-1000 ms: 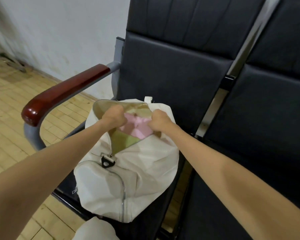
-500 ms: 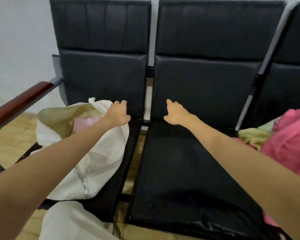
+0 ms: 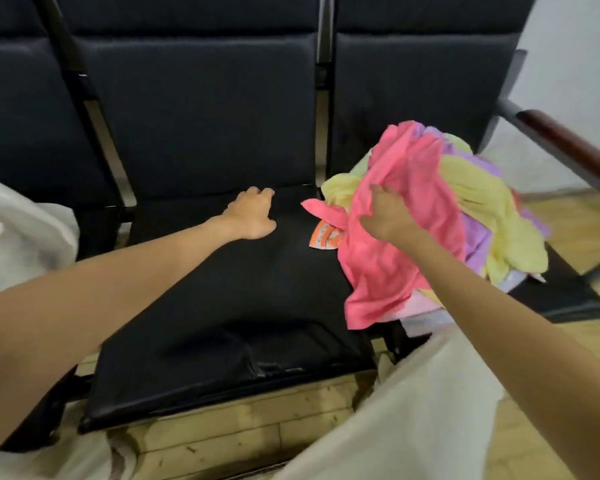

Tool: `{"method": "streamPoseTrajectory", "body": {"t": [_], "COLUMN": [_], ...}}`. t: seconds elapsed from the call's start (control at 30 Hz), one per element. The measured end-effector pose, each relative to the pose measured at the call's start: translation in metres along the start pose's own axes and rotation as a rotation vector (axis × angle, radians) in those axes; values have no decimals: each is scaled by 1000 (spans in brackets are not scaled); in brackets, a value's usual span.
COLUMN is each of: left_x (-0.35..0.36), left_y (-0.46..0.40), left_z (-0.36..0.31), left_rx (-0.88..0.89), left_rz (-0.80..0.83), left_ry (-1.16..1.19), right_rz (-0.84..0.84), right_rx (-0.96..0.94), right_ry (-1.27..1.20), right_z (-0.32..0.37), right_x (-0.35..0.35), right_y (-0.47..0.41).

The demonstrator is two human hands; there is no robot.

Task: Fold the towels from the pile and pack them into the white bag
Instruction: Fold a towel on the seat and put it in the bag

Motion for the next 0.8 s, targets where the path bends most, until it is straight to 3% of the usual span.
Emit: {"method": "streamPoseTrajectory", "body": {"t": [0.2,0.33,0.5,0.57,0.67,0.8], "left_x": [40,40,36,39,46,51], "left_y": [-34,-61,-108,-122,-143,-157], "left_z": [-95,-140,-181,-195,-215,-232], "left_rx": [124,218,134,87,-13,-102], "left_rz": [96,78,55,66,48,51], "left_ry": [61,189,408,542,759,939], "right_rz": [-264,-364,-359,-399,-413,-233], "right_rx": [206,294,511,465,195,-30], "right_ry": [-142,-194,-227,-396,-687,-656], "right_z": [-107,-140,-158,-159,-146,-133], "right_x": [-19,-15,-11,-14,-20,-9], "right_y": [24,28,21,19,20,23]}}
Point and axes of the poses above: each hand's wrist, its own y-axis away from the middle knuckle, its own x-axis out of the palm, z = x × y, the point moved 5 cm from there along -y, towards the middle knuckle, and after that the axes turned 2 degrees about x, right-handed, at the moved point
